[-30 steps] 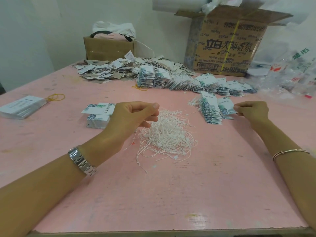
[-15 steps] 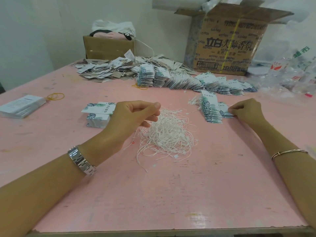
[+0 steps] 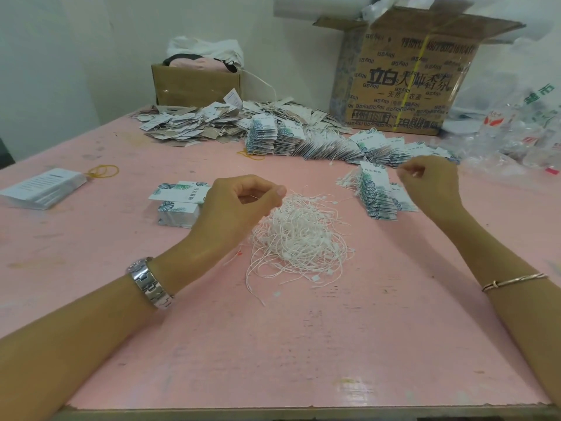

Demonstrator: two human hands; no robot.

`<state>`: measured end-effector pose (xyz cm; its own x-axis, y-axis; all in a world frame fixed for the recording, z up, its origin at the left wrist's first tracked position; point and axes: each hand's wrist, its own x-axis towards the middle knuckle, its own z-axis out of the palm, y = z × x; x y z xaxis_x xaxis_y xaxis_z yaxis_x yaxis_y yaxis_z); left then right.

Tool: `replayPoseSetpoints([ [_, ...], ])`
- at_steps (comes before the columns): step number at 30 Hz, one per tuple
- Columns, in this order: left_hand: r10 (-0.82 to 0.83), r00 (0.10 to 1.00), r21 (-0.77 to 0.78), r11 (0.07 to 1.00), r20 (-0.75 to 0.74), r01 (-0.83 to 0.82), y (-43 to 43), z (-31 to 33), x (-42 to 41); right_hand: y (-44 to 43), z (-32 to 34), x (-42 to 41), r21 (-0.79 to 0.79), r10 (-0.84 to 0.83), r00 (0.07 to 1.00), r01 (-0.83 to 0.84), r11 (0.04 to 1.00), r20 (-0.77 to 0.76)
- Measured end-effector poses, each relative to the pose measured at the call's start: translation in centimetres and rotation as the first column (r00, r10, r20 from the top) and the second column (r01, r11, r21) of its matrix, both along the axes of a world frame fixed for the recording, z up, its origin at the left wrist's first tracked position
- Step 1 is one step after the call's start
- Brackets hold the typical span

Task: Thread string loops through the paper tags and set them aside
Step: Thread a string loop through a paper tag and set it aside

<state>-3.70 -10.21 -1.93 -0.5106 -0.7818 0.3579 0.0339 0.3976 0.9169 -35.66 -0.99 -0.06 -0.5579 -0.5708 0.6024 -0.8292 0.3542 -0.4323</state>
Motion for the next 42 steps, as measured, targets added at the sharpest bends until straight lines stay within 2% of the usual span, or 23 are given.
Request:
replayPoseSetpoints([
  [3,0.041,0.995,-0.128,0.991,0.092,-0.029,-0.2,-0.3,0.1,-0.5,0.7,5.0,-0.048,0.263,0.964,-0.265,0.963,-0.047],
  [6,0.064,0.981,-0.221,0.975,0.184,-0.022,-0.1,-0.6,0.0,-0.5,0.6,9.8,0.009,0.517,0.855,-0.517,0.856,-0.031],
  [10,0.064,0.964,-0.316,0.949,0.257,0.022,0.2,-0.9,0.0,-0.3,0.0,13.0,0.105,0.69,0.723,-0.688,0.718,0.016],
  [16,0.07,0.961,-0.346,0.938,0.267,0.028,0.3,-1.1,-0.1,-0.4,-0.7,13.5,0.18,0.69,0.723,-0.677,0.713,-0.013],
  [19,0.062,0.972,-0.354,0.935,0.226,0.022,0.5,-0.8,-0.1,-0.4,-0.4,13.7,0.095,0.703,0.711,-0.7,0.708,-0.002],
  [21,0.076,0.98,-0.371,0.928,0.185,-0.001,0.7,-0.5,-0.1,-0.2,-0.1,13.9,-0.004,0.721,0.69,-0.722,0.692,0.063],
  [24,0.11,0.986,-0.399,0.916,0.128,-0.051,0.8,0.0,-0.1,0.0,0.5,13.9,-0.147,0.763,0.621,-0.75,0.645,0.178],
  [26,0.106,0.992,-0.395,0.916,0.068,-0.071,0.8,0.4,0.0,0.2,0.9,13.9,-0.204,0.781,0.593,-0.754,0.624,0.197],
  [32,0.05,0.994,-0.331,0.94,-0.098,-0.08,0.9,1.1,0.2,0.4,1.2,13.5,-0.163,0.751,0.641,-0.734,0.66,0.159],
  [37,0.038,0.984,-0.262,0.961,-0.177,-0.084,1.0,1.5,0.3,0.3,1.4,12.9,-0.23,0.742,0.649,-0.706,0.67,0.169],
  [40,0.037,0.978,-0.208,0.975,-0.204,-0.08,0.8,1.6,0.4,0.3,1.6,12.3,-0.288,0.742,0.627,-0.684,0.67,0.237],
  [42,0.041,0.978,-0.168,0.983,-0.204,-0.076,0.5,1.5,0.4,0.3,1.8,12.1,-0.388,0.751,0.574,-0.643,0.66,0.326],
])
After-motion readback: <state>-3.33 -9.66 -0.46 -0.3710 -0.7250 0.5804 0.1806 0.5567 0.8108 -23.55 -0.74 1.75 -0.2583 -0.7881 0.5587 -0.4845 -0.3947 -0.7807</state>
